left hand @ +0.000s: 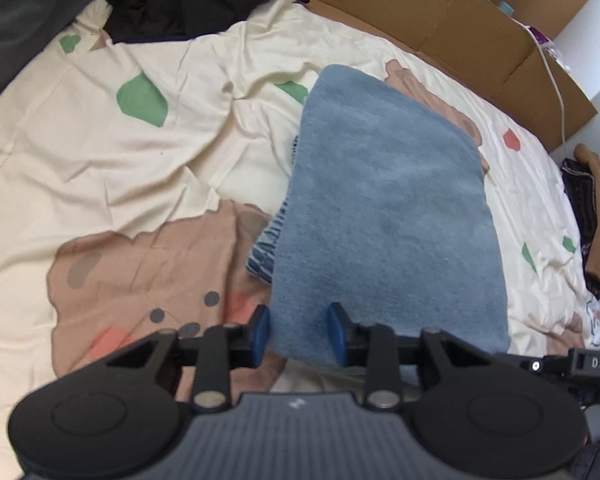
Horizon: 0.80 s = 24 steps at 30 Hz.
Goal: Fold clothes
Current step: 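Slide both tools under the folded jeans stack from its edge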
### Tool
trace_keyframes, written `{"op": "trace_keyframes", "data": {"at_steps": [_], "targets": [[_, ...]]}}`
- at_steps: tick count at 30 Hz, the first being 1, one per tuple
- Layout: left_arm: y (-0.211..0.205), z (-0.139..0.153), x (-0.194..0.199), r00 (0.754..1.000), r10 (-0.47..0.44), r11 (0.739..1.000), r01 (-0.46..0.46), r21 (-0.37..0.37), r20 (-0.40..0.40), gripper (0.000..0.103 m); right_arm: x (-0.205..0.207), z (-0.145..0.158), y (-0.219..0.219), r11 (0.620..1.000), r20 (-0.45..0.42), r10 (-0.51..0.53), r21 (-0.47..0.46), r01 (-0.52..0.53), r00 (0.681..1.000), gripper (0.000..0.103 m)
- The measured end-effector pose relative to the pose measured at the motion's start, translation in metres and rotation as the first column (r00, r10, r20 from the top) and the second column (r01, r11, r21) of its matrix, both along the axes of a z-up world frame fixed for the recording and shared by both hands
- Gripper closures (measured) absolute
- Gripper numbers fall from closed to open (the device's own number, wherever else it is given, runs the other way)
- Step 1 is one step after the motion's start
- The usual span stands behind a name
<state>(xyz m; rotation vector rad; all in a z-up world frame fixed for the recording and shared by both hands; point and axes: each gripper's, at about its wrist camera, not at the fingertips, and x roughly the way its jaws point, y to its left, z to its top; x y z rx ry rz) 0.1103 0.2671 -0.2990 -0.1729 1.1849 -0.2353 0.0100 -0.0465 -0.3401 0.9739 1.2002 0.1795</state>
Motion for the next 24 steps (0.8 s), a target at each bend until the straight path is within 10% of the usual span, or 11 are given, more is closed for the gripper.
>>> {"op": "trace_keyframes", "data": {"at_steps": [4, 10, 12, 14, 24], "targets": [[0.004, 0.002, -0.002, 1.0, -0.014, 1.0, 0.014, -0.002, 0.013, 0.08, 0.002, 0.003, 0.013, 0.992, 0.015, 0.106, -0.067, -0.104, 0.994, 0.097], [-0.001, -0.001, -0.002, 0.999, -0.044, 0.998, 0.043, 0.051, 0.023, 0.082, 0.002, 0.011, 0.013, 0.981, 0.008, 0.154, -0.12, -0.152, 0.988, 0.094], [-0.003, 0.0, -0.001, 0.999, -0.048, 0.997, 0.046, 0.067, 0.019, 0.081, 0.001, 0.016, 0.008, 0.981, 0.012, 0.148, -0.126, -0.145, 0.989, 0.085], [-0.005, 0.003, 0.0, 0.998, -0.061, 0.994, 0.059, 0.088, 0.019, 0.081, 0.0, 0.021, 0.004, 0.981, 0.016, 0.142, -0.132, -0.139, 0.99, 0.055], [0.014, 0.033, 0.014, 0.996, -0.046, 0.995, 0.038, 0.096, 0.079, 0.082, 0.01, 0.037, -0.052, 0.989, 0.134, 0.012, -0.145, 0.007, 0.991, 0.053]]}}
